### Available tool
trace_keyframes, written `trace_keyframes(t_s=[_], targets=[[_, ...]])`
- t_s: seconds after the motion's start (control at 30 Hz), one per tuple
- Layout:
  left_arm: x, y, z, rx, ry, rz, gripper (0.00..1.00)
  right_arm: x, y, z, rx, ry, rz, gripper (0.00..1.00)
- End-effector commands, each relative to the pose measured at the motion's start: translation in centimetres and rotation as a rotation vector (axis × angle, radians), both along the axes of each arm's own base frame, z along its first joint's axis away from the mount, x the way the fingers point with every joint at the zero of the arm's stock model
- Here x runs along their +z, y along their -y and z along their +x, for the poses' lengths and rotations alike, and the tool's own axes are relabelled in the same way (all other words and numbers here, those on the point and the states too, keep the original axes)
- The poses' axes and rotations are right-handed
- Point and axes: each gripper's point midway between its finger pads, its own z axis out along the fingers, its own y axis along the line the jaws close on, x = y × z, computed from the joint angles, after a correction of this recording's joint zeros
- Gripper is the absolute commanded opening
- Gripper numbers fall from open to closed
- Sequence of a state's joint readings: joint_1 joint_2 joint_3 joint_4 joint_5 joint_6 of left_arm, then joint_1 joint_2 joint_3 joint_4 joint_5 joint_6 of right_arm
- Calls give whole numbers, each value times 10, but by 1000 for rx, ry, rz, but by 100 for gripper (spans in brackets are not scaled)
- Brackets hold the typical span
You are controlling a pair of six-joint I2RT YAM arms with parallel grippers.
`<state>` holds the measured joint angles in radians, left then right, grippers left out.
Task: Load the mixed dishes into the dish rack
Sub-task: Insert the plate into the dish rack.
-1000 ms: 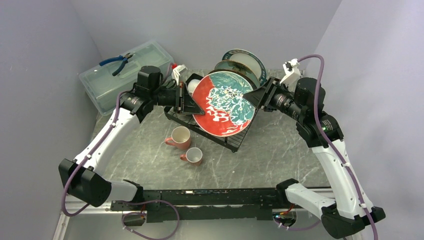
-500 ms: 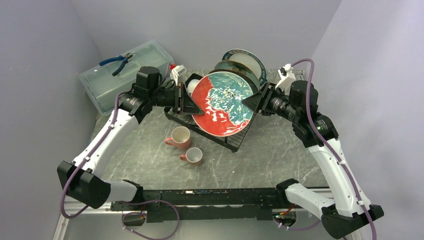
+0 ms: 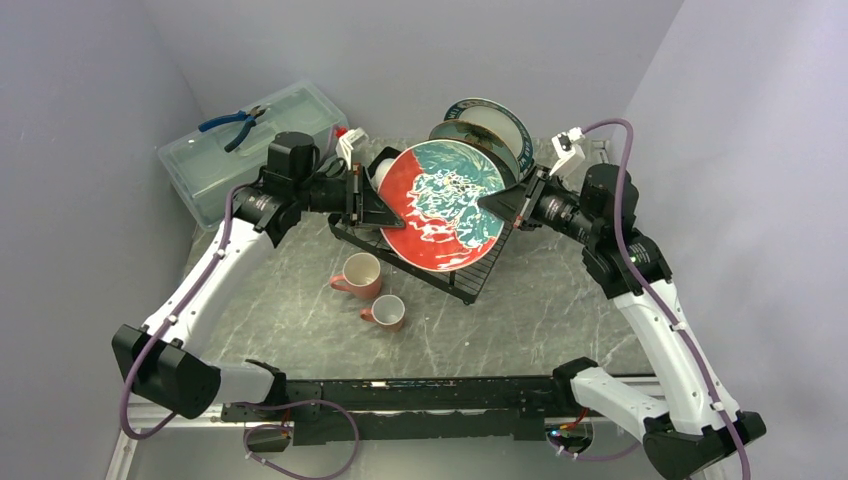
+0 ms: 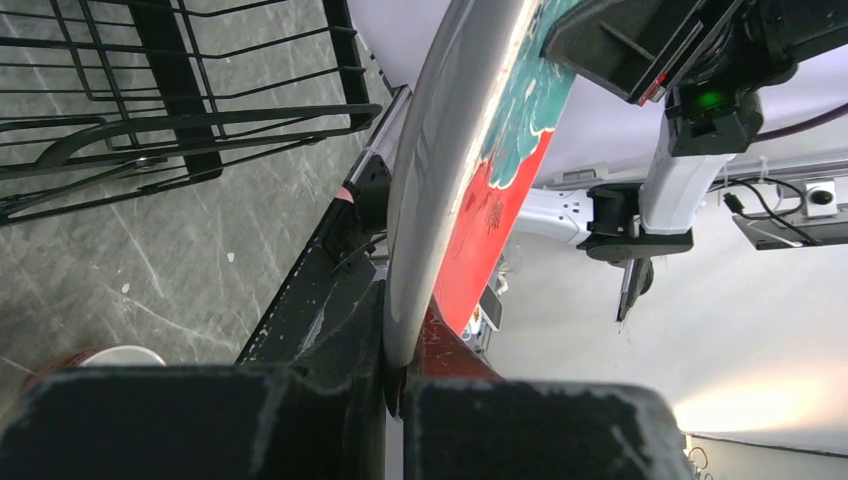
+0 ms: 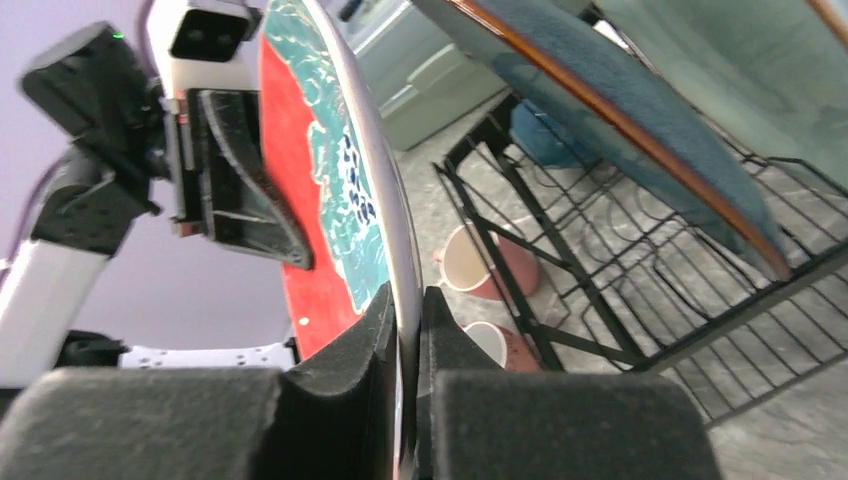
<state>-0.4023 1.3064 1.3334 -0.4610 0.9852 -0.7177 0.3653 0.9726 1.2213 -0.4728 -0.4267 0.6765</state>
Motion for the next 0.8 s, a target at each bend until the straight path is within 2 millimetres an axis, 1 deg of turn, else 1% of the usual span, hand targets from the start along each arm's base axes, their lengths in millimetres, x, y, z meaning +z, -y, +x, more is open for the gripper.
trace_keyframes(t_s=[0.0, 0.07, 0.13, 0.17, 0.2, 0.27, 0.3, 0.37, 0.4, 0.47, 0.5, 0.63, 0.77], targets=[[54, 0, -22, -99, 207, -127, 0, 22, -9, -9, 64, 72, 63, 0], [52, 0, -21, -98, 203, -124, 0, 26, -9, -11, 71, 81, 62, 0], [49, 1, -19, -92, 197, -117, 0, 31, -5, -10, 48, 100, 50, 0], [48, 1, -17, -87, 193, -108, 3, 34, -2, -10, 33, 114, 42, 0], [45, 0, -16, -82, 193, -100, 11, 36, 0, -10, 22, 127, 33, 0], [41, 0, -14, -67, 194, -80, 30, 42, 4, -9, 1, 147, 14, 0], [39, -1, -12, -57, 196, -69, 38, 45, 6, -9, -5, 158, 7, 0], [35, -3, -10, -41, 198, -47, 47, 57, 8, -8, -13, 188, -2, 0], [34, -4, -8, -33, 202, -35, 52, 59, 9, -7, -18, 197, -15, 0], [31, -7, -5, -15, 210, -10, 60, 74, 14, -5, -39, 243, -42, 0], [30, -8, -4, -7, 211, 4, 63, 79, 17, -4, -44, 266, -65, 0], [26, -18, 6, 52, 237, 70, 70, 107, 25, -1, -75, 363, -110, 0], [17, -29, 17, 120, 267, 161, 76, 127, 32, 4, -99, 442, -172, 0]])
